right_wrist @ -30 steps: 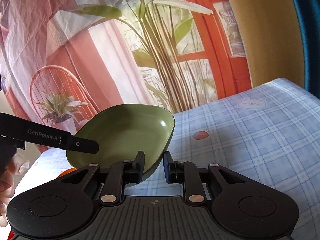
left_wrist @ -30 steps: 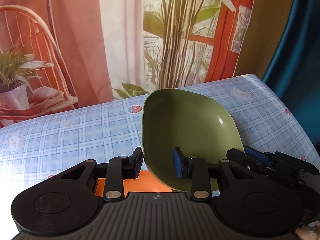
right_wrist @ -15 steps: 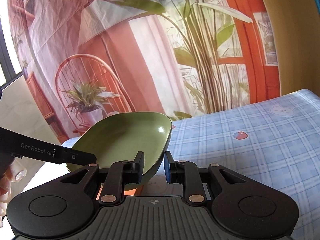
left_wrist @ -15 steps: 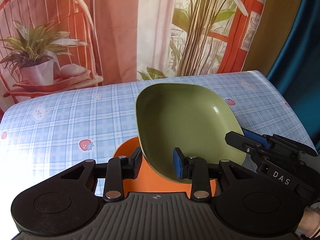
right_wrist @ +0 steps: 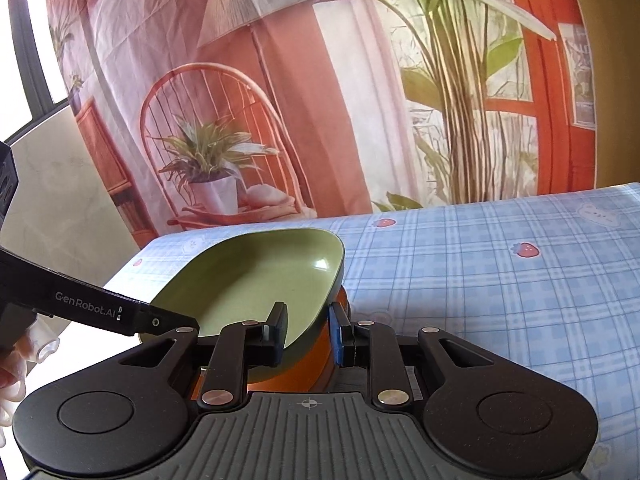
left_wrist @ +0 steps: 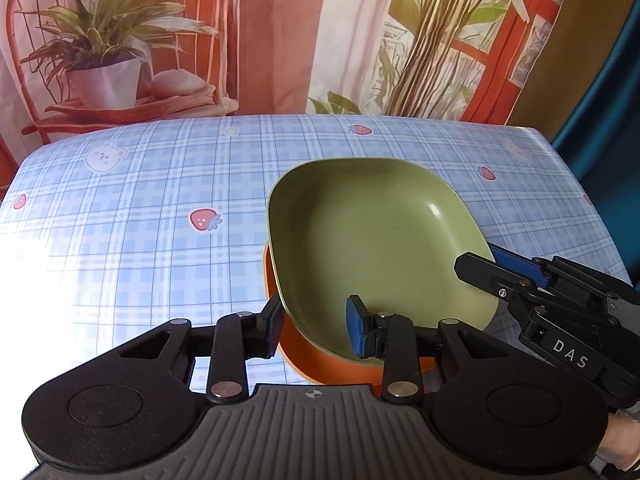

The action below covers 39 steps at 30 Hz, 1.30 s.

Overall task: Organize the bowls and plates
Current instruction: 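Open the right gripper and move the left gripper to the red bowls, then grasp the stacked red bowls rim with the left gripper and lift them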

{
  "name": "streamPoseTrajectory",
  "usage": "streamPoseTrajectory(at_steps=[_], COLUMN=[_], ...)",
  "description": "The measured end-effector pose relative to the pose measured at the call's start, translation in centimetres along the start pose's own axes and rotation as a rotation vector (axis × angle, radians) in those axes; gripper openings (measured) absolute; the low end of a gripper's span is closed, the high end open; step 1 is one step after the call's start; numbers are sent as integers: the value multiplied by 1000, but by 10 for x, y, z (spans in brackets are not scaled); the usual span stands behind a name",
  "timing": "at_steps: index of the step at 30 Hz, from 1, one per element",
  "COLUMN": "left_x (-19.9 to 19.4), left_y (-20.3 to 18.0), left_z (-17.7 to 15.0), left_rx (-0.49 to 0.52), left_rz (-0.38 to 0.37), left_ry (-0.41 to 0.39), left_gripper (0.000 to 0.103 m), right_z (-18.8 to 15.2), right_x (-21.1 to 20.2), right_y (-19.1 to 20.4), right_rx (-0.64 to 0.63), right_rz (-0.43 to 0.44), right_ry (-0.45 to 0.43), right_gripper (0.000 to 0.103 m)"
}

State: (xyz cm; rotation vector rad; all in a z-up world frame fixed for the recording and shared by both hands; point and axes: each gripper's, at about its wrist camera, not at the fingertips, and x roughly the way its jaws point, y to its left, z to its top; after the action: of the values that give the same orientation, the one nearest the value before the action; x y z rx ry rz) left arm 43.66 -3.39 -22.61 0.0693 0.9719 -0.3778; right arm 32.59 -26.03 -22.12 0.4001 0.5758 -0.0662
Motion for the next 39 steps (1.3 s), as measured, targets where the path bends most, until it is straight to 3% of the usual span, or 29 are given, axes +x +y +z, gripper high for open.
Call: streamPoseTrajectory(at_steps=[8,21,29,39], left_x=[9,-21,-50,-57], left_y=[10,17,21,26], left_z=[-15,-26,-59,-98], left_rx=[-42,-107,-148,-235], left_rz=[-22,-31,-39,-64], left_ry=[28,-57,-76,-66], left_gripper=[35,39,39,39], right_z=[-7,-13,-24,-45], right_x=[5,-17,-39,-49], right_y=[7,20,34,53], right_rx=[-20,-60,-68,-91], right_rz=[-2,-57,-34,-5], right_ry=[38,54,71,126], right_gripper=[23,27,27,27])
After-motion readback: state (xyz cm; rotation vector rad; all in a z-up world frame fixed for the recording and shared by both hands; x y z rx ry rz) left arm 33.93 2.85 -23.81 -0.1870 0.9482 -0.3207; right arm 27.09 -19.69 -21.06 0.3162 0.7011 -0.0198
